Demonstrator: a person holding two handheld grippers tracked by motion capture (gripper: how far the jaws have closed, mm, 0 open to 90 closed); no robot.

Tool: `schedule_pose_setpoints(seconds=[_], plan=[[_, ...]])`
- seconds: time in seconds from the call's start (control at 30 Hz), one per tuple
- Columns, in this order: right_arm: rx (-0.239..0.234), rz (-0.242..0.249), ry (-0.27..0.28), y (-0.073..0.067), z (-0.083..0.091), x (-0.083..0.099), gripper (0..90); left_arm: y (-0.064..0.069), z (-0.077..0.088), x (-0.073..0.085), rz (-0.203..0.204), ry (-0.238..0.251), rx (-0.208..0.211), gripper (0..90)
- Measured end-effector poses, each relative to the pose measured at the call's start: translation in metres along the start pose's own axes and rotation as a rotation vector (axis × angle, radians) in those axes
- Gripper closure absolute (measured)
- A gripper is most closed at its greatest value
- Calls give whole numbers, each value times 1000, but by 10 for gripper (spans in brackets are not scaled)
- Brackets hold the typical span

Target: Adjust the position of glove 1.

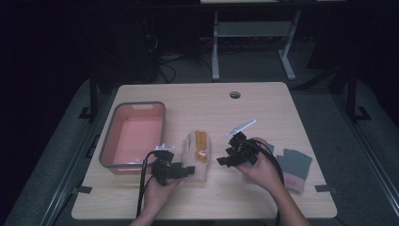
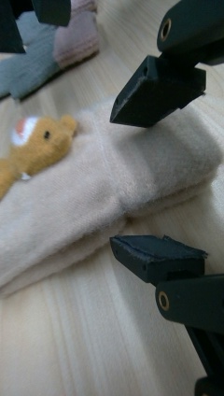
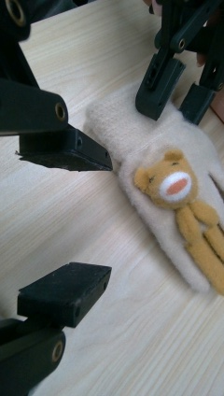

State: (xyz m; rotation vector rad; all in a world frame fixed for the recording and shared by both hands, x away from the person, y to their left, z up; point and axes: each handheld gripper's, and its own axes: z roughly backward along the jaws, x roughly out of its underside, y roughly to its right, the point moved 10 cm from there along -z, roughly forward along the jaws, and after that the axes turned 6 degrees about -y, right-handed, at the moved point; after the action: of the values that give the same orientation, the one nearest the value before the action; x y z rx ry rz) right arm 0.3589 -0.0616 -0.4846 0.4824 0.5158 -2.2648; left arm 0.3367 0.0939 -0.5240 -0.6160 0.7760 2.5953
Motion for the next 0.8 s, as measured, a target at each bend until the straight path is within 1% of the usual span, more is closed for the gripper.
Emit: schedule_pose_setpoints(seconds=[0.03,0.1,0.13,0.17,0.2,0.23,0.27,0.3,0.33,0.37,0.4,0.47,0.53,0.57,0.67,0.7,0.73,0.77,0.8], plan=[[-3,-7,-2,0,0,1,419,0,-2,1,-6,-12,-3,358],[-3,-10,0,1,0,3,418,0,-4,2,-6,-27,2,364],[-2,-14,2,3,1,5,417,0,-6,1,4,-40,16,366],[-2,-14,2,3,1,5,417,0,-6,1,4,-40,16,372],[-4,-17,3,4,1,6,417,-1,-5,1,5,-51,22,372],[-8,-27,3,4,2,7,417,-1,-6,1,10,-50,23,374],[-7,-23,11,5,2,7,417,0,-6,1,6,-55,22,380],[-8,-31,9,5,3,8,417,0,-6,1,3,-61,28,420],[-8,-31,9,5,3,8,417,1,-7,1,2,-64,34,420],[-8,-34,9,5,3,8,417,2,-7,1,-2,-67,49,441],[-7,-38,11,5,4,8,417,3,-7,1,-7,-70,55,491],[-3,-37,17,6,4,7,417,4,-7,0,-19,-74,68,545],[-5,-41,18,6,3,7,416,6,-9,0,-12,-93,111,588],[-6,-46,15,5,3,7,416,6,-10,0,-1,-97,130,600],[-5,-59,6,6,1,8,416,9,-12,-1,-6,-109,148,623],[-6,-65,2,7,1,8,416,11,-13,-2,-17,-118,154,629],[-9,-83,7,8,0,8,412,14,-15,-3,-29,-129,158,633],[-9,-83,7,8,0,8,412,14,-15,-3,-29,-129,158,633],[-14,-103,12,10,0,7,409,16,-16,-3,-34,-136,159,633]])
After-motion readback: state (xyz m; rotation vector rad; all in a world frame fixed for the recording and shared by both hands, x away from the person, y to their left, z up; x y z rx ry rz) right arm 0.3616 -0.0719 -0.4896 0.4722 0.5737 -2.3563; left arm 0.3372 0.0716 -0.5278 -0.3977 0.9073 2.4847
